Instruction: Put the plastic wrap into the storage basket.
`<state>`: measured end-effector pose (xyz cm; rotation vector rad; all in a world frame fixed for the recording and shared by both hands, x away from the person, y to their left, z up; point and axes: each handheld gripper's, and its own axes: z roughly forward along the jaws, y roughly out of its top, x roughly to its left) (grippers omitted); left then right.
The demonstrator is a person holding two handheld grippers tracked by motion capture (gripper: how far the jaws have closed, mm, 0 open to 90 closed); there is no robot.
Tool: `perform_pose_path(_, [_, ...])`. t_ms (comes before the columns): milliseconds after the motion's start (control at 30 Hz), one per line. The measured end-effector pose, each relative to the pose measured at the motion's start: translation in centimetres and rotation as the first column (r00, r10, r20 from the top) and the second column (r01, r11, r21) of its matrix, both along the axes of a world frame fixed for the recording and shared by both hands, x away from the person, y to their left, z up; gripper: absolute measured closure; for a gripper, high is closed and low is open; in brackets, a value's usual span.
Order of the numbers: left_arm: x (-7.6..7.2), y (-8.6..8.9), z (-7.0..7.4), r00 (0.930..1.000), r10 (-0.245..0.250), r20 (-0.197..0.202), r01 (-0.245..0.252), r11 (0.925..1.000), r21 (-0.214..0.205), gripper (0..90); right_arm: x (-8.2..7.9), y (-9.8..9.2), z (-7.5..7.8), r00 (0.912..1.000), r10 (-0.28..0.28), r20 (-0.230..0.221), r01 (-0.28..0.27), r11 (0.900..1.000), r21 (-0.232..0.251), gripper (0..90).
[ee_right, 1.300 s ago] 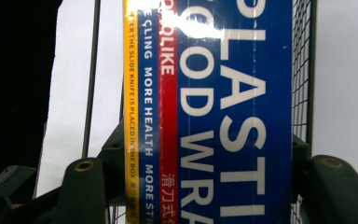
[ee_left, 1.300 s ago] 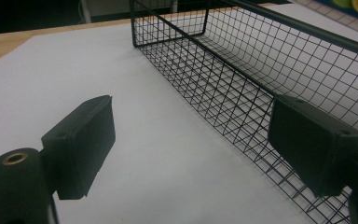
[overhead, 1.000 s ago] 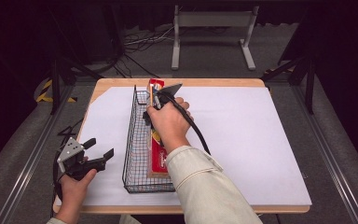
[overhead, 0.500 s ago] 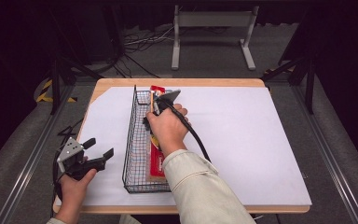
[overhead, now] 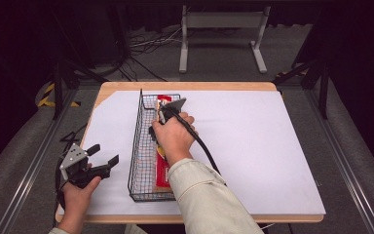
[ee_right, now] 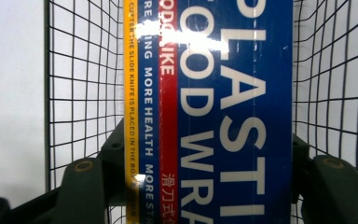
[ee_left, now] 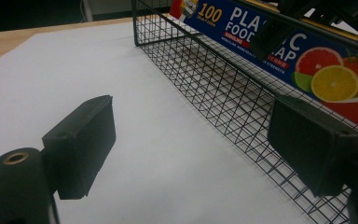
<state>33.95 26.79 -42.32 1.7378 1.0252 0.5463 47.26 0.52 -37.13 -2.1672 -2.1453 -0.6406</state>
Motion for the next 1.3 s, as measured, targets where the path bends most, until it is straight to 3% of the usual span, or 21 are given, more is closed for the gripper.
perform_pose_path(200, [-0.1, -0.4, 0.1, 0.9999, -0.005, 0.012, 0.005, 0.9996, 0.028, 15.9, 0.0, 0.1, -0.7, 0.9998, 0.017, -0.004, -0.018, 0.9994, -0.028, 40.3])
perform_pose_path(1300, [-0.4, -0.3, 0.1, 0.9999, 0.0, 0.012, -0.001, 0.9994, 0.036, 15.7, -0.3, 1.3, -1.2, 0.9998, -0.011, 0.014, 0.012, 0.9948, -0.101, 40.1])
